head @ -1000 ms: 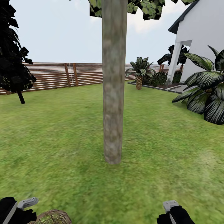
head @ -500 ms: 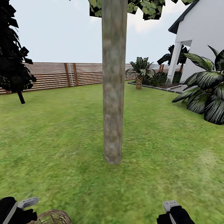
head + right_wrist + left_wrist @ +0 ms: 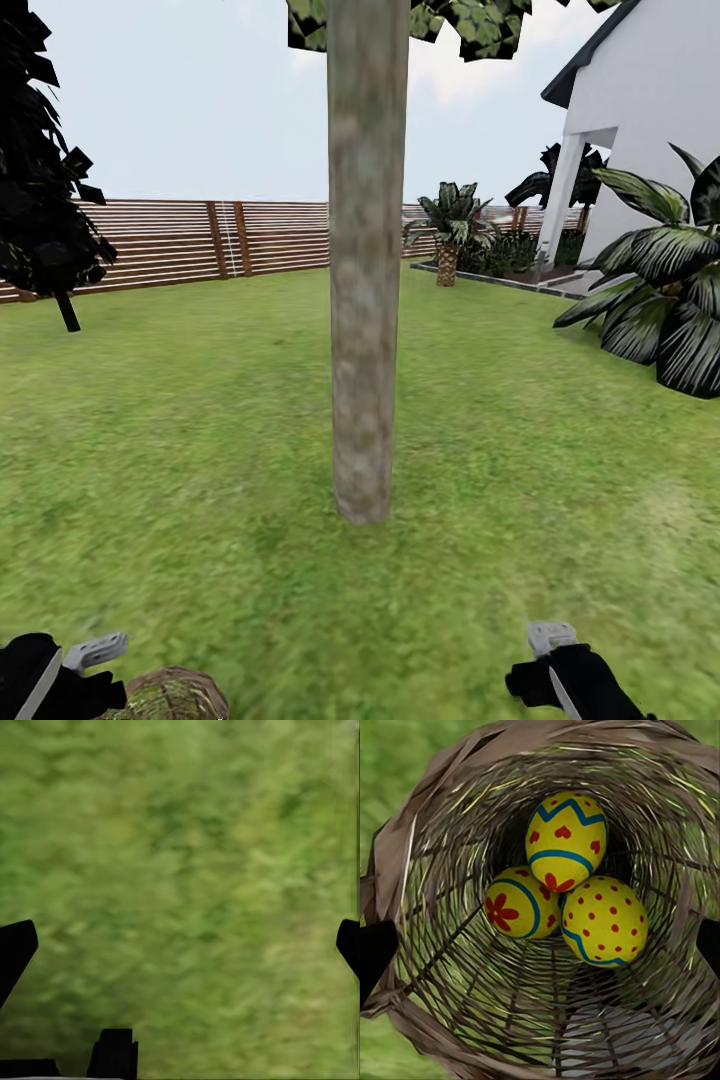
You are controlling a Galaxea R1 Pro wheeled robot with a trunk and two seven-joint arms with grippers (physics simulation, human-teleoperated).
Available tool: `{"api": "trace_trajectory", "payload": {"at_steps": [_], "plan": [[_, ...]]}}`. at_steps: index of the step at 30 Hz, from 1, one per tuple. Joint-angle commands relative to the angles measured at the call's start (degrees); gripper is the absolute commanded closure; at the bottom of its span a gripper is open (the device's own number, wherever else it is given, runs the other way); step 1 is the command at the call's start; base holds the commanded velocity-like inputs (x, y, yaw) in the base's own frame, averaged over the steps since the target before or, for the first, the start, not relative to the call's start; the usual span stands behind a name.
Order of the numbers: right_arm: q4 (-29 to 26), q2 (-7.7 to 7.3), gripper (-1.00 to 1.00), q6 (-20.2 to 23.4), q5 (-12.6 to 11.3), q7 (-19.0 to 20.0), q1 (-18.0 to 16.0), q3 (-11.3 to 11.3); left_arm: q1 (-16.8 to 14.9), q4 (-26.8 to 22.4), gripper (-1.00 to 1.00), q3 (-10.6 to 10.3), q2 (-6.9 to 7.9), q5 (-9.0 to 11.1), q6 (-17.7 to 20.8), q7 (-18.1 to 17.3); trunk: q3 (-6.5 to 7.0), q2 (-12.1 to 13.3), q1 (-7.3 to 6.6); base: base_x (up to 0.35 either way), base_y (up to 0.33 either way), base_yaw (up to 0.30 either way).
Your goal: Take the three Easter eggs out of the wicker basket on the lawn in the garden, then place them on the lawn next to a single tree (choose any tree) so that all three eggs are next to the same tree and none are left in the basket.
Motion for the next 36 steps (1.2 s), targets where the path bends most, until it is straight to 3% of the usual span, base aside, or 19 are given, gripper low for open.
{"api": "trace_trajectory", "payload": {"at_steps": [1,7,10,11,15,18,20,36], "plan": [[-1.98,-0.16,-1.0,0.42,0.45,0.22,-0.03,0.03,-0.03,-0.01,-1.0,0.05,-0.68,0.18,0.32,0.19,-0.24,-0.44,0.22,0.0,0.0,0.0],[-7.42,-0.95,-1.0,1.29,0.57,-0.21,-1.53,-0.09,-0.03,0.08,-1.0,-0.14,-2.87,-0.14,0.24,0.41,-1.32,-2.85,1.54,0.0,0.0,0.0],[1.4,-1.17,-1.0,2.21,0.72,-1.59,-8.01,0.05,-0.03,0.1,-1.0,-0.06,-3.04,-0.16,0.19,0.42,-1.86,-4.05,2.2,0.0,0.0,0.0],[8.69,-1.14,-1.0,2.69,0.76,-3.02,-12.06,0.11,-0.03,0.11,-1.0,-0.11,-3.07,-0.16,0.16,0.43,-2.04,-4.46,2.42,0.0,0.0,0.0],[11.72,-1.29,-1.0,1.43,0.25,-4.09,-16.32,0.15,-0.03,0.13,-1.0,-0.13,-3.15,-0.16,0.02,0.47,-2.76,-6.06,3.3,0.0,0.0,0.0],[12.13,-0.87,-1.0,-5.64,0.11,-4.27,-17.33,0.17,-0.03,0.18,-1.0,-0.14,-3.22,-0.14,-0.16,0.44,-3.3,-7.26,3.95,0.0,0.0,0.0],[12.56,-0.66,-1.0,-7.09,0.15,-4.25,-17.47,0.29,-0.03,0.19,-1.0,-0.06,-3.2,-0.11,-0.19,0.43,-3.66,-8.06,4.39,0.0,0.0,0.0],[13.27,-0.38,-1.0,-8.2,0.71,-4.24,-17.6,0.83,-0.03,0.19,-1.0,0.05,-3.65,-0.08,-0.21,0.43,-6.53,-14.48,7.91,0.0,0.0,0.0]]}}
